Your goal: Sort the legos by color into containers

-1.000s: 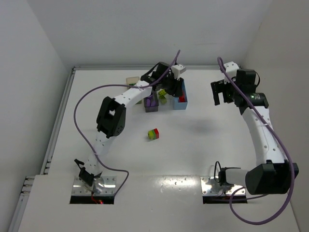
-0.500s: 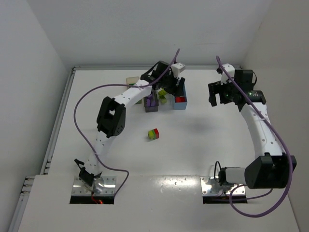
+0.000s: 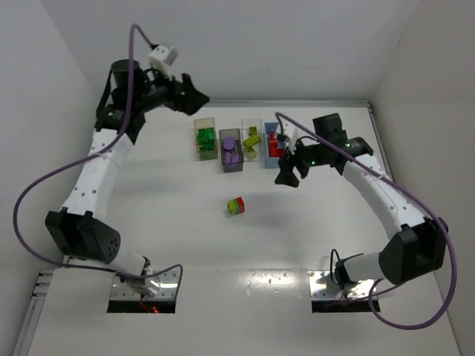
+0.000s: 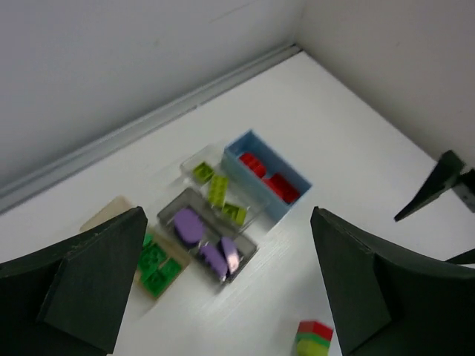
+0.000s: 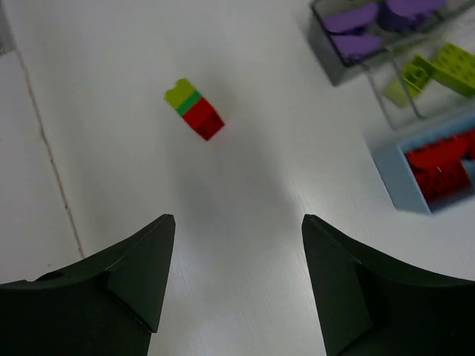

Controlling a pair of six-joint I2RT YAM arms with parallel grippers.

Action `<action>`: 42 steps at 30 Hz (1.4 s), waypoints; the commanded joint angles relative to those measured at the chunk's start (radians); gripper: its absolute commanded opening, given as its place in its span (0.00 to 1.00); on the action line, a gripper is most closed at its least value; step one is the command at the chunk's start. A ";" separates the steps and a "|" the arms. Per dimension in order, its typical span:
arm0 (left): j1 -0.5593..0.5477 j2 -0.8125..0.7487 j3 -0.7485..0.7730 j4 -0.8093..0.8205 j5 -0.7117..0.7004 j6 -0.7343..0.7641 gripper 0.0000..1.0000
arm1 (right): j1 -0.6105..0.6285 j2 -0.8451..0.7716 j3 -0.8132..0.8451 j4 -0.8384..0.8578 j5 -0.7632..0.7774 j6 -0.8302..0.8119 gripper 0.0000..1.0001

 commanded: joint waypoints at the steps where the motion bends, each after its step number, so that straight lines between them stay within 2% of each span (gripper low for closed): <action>1: 0.174 0.029 -0.119 -0.113 0.217 0.035 1.00 | 0.054 0.025 -0.071 0.053 -0.231 -0.258 0.69; 2: 0.211 0.029 -0.119 -0.171 0.298 0.055 1.00 | 0.068 0.037 -0.088 0.088 -0.242 -0.277 0.69; 4: 0.298 0.060 -0.119 -0.237 0.366 0.096 1.00 | 0.109 0.112 -0.099 0.104 -0.242 -0.374 0.69; 6: 0.340 0.074 -0.143 -0.328 0.430 0.202 1.00 | 0.136 0.178 -0.070 0.081 -0.228 -0.432 0.70; 9: 0.389 0.065 -0.183 -0.347 0.431 0.285 1.00 | 0.188 0.287 -0.046 0.072 -0.182 -0.519 0.70; 14: 0.400 0.055 -0.213 -0.356 0.431 0.323 1.00 | 0.272 0.338 -0.061 0.190 -0.047 -0.593 0.70; 18: 0.400 0.055 -0.213 -0.356 0.408 0.323 1.00 | 0.286 0.418 0.020 0.181 -0.022 -0.625 0.70; 21: 0.400 0.065 -0.226 -0.335 0.408 0.275 1.00 | 0.286 0.474 0.071 0.159 -0.013 -0.637 0.70; 28: 0.400 0.054 -0.246 -0.325 0.354 0.265 1.00 | 0.286 0.511 0.080 0.103 -0.033 -0.717 0.70; 32: 0.400 0.054 -0.266 -0.325 0.345 0.265 1.00 | 0.295 0.502 0.039 0.083 -0.033 -0.775 0.70; 42: 0.400 0.036 -0.297 -0.325 0.336 0.256 1.00 | 0.344 0.493 0.036 0.083 -0.042 -0.775 0.70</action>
